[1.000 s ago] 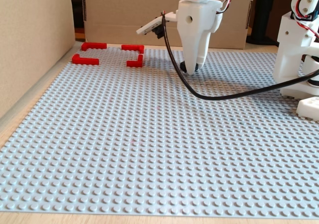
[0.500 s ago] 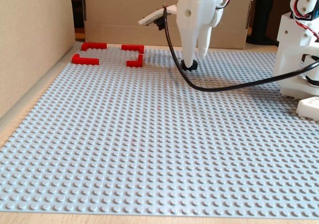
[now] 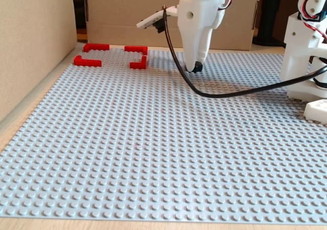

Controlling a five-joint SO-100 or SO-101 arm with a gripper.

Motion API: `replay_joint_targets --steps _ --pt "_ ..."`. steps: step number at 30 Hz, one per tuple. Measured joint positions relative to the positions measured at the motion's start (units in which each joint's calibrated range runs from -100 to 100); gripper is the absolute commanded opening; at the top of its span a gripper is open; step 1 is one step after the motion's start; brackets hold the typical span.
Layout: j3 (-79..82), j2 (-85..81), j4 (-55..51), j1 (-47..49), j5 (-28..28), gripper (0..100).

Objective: Grab the Lego and store it in red box

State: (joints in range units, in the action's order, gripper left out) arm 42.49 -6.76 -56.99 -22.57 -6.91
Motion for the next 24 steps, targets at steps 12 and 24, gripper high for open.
replay_joint_targets --steps 12,24 --pt "0.0 0.4 1.2 0.6 -1.2 14" --pt "0.0 0.5 1.2 0.6 -1.3 10"
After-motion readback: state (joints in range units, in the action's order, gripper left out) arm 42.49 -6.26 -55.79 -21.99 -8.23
